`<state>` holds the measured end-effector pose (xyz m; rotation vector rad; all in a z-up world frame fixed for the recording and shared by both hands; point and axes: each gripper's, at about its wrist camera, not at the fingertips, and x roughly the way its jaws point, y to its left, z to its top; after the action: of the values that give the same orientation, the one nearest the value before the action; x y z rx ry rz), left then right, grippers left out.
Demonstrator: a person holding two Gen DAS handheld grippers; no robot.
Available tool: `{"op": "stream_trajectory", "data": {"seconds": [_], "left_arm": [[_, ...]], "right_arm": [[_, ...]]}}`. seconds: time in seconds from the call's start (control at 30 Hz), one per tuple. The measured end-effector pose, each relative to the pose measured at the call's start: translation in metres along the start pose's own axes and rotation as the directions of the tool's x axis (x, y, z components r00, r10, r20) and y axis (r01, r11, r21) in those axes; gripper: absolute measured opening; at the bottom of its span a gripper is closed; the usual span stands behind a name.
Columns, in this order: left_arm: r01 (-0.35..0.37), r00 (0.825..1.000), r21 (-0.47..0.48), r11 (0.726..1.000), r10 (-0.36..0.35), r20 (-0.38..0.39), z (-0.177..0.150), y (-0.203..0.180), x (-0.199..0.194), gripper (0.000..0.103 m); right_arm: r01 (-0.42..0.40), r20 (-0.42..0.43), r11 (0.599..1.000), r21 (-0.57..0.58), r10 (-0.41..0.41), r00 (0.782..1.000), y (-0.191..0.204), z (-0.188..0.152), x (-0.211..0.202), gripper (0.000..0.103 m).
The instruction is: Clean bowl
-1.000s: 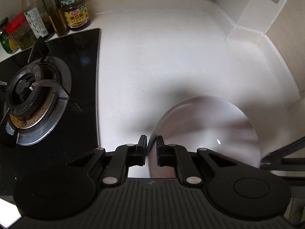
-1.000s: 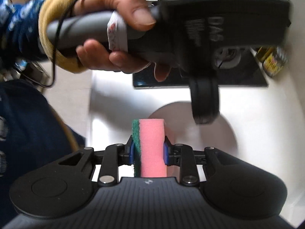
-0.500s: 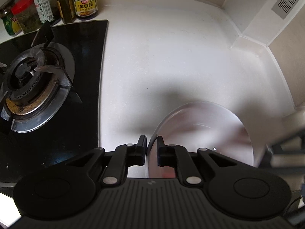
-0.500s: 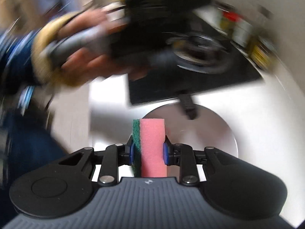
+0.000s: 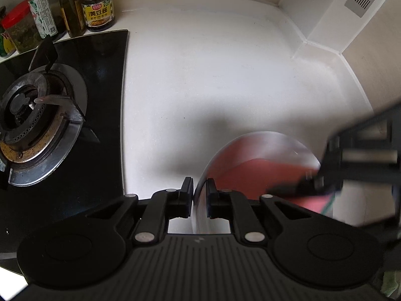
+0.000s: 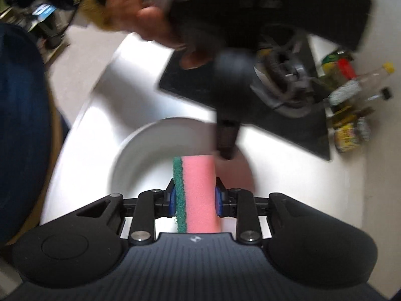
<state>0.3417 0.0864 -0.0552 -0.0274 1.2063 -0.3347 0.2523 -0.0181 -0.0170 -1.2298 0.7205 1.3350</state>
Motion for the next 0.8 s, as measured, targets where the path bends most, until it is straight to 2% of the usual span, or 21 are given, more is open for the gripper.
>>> {"op": "stream_trajectory", "data": {"seconds": [0.03,0.1,0.2,0.23,0.3,0.37,0.4,0.47,0.57,0.63,0.7,0.8], "left_arm": [[-0.001,1.0,0.001,1.0,0.001,0.003,0.0,0.0,0.0,0.01],[0.001,1.0,0.014,1.0,-0.001,0.007,0.0,-0.001,0.0,0.01],[0.021,1.0,0.041,0.999,-0.022,0.008,0.001,-0.003,0.001,0.012],[0.02,1.0,0.054,0.998,-0.02,0.007,0.001,-0.004,0.001,0.012],[0.012,1.0,0.076,0.997,-0.013,0.011,0.001,-0.005,0.001,0.011],[0.016,1.0,0.09,0.996,-0.017,0.008,0.002,-0.005,0.002,0.01],[0.021,1.0,0.093,0.995,-0.022,0.004,0.003,-0.004,0.002,0.01],[0.033,0.999,0.1,0.994,-0.033,-0.001,0.004,-0.002,0.003,0.009],[0.039,0.999,0.106,0.994,-0.039,-0.003,0.004,0.0,0.003,0.009],[0.037,0.999,0.109,0.993,-0.037,0.0,0.004,0.0,0.003,0.01],[0.037,0.999,0.111,0.993,-0.038,0.003,0.004,0.0,0.003,0.012],[0.054,0.998,0.125,0.991,-0.055,0.005,0.007,0.001,0.005,0.014]], "right_arm": [[-0.045,-0.006,0.999,0.007,0.045,0.999,0.0,-0.001,-0.003,0.025],[-0.2,-0.003,0.979,0.027,0.2,0.98,-0.002,-0.002,-0.018,0.025],[-0.271,0.037,0.961,0.046,0.27,0.962,-0.014,-0.004,-0.032,0.024],[-0.267,0.062,0.962,0.059,0.263,0.963,-0.022,-0.004,-0.037,0.024],[-0.178,0.083,0.983,0.042,0.174,0.981,-0.034,-0.004,-0.045,0.024],[-0.05,0.022,0.993,-0.107,0.052,0.998,-0.024,-0.002,-0.035,0.024],[-0.015,-0.006,0.983,-0.184,0.014,1.0,-0.019,-0.002,-0.026,0.024],[-0.012,-0.037,0.947,-0.321,0.001,0.999,-0.006,-0.003,-0.011,0.024],[-0.048,-0.067,0.917,-0.397,0.023,0.997,0.009,-0.004,-0.002,0.025],[-0.116,-0.123,0.922,-0.368,0.075,0.99,0.011,-0.005,-0.003,0.025],[-0.235,-0.159,0.936,-0.262,0.198,0.967,0.004,-0.003,-0.013,0.025],[-0.36,-0.06,0.932,-0.051,0.357,0.932,-0.016,0.003,-0.029,0.025]]}}
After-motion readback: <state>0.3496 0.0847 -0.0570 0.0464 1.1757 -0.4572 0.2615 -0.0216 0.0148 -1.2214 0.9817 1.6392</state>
